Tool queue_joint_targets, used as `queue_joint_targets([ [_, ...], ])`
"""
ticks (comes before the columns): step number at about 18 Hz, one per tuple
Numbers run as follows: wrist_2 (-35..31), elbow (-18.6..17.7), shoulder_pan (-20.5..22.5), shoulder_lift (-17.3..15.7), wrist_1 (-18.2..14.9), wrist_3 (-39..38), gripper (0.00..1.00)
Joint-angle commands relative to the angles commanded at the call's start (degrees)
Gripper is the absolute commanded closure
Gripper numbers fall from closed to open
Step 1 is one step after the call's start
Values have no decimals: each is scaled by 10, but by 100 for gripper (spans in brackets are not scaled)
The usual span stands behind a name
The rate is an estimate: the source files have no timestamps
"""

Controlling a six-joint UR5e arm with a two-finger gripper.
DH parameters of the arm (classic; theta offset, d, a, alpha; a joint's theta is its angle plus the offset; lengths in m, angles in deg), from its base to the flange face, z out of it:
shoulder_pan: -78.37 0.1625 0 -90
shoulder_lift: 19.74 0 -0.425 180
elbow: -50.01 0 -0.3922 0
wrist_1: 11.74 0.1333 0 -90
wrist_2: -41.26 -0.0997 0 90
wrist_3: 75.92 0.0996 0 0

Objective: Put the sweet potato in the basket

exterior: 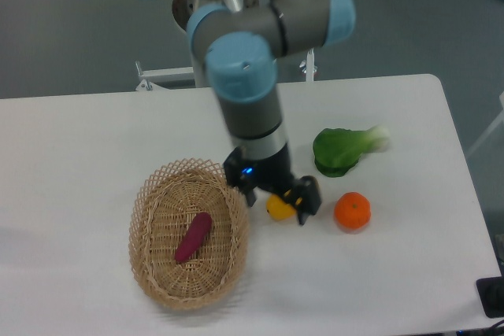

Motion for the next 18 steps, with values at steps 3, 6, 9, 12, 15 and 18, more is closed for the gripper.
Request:
queue_joint_targets([
  [3,1,0,26,-4,-7,45,0],
  [6,4,-6,45,-16,-7,49,0],
  [9,13,-10,59,-20,-7,49,0],
  [12,16,-10,64,-21,-5,50,0],
  [15,16,-10,68,-21,-5,64,0],
  [18,18,-10,68,-21,-5,64,0],
])
